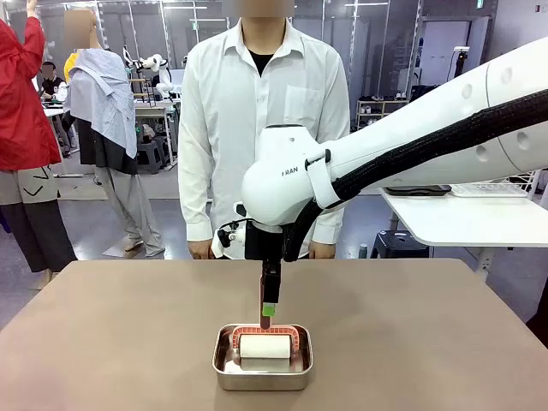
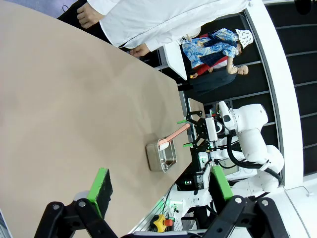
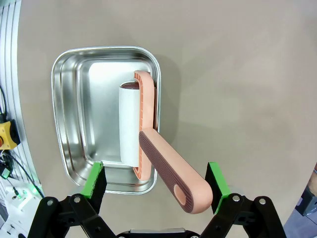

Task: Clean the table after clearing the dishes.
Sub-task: Place the Lint Roller back on top of the Airtight Container.

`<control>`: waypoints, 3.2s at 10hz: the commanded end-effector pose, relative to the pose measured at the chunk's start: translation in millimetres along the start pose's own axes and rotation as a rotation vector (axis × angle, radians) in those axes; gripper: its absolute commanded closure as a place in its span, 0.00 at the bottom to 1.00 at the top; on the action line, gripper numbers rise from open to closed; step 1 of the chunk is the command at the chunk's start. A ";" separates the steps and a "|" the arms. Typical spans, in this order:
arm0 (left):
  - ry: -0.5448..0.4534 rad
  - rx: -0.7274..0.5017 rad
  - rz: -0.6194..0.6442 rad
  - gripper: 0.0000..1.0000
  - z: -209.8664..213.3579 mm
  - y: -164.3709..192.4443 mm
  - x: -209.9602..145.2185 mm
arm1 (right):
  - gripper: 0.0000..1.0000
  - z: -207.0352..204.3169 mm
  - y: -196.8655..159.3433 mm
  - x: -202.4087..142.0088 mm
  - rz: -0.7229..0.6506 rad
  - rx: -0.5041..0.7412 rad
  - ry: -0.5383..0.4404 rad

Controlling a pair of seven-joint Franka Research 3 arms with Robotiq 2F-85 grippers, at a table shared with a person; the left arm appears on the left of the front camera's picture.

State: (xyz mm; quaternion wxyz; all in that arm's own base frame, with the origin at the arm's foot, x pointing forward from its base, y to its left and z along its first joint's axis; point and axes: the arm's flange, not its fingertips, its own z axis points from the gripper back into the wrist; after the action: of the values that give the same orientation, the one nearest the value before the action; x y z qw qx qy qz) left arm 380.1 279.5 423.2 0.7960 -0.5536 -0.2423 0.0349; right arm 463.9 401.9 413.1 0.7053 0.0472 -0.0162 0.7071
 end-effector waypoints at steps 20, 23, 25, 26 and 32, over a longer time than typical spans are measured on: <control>0.002 0.010 -0.004 0.00 2.8 -0.9 -1.7 | 0.00 -18.8 238.5 -555.1 -2.135 -0.114 -2.089; 0.002 0.010 -0.004 0.00 2.8 -0.9 -1.7 | 0.00 71.7 160.2 -651.6 -2.193 -0.096 -2.045; 0.002 0.010 -0.004 0.00 2.8 -0.9 -1.7 | 0.00 71.7 160.2 -651.6 -2.193 -0.096 -2.045; 0.002 0.010 -0.004 0.00 2.8 -0.9 -1.7 | 0.00 71.7 160.2 -651.6 -2.193 -0.096 -2.045; 0.002 0.010 -0.004 0.00 2.8 -0.9 -1.7 | 0.00 71.7 160.2 -651.6 -2.193 -0.096 -2.045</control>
State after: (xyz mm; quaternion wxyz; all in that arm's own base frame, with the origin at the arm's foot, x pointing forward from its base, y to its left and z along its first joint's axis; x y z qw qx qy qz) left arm 380.2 279.4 423.1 0.7960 -0.5536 -0.2422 0.0349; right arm 310.9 -254.5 431.1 0.5569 0.4692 -0.4757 -0.4933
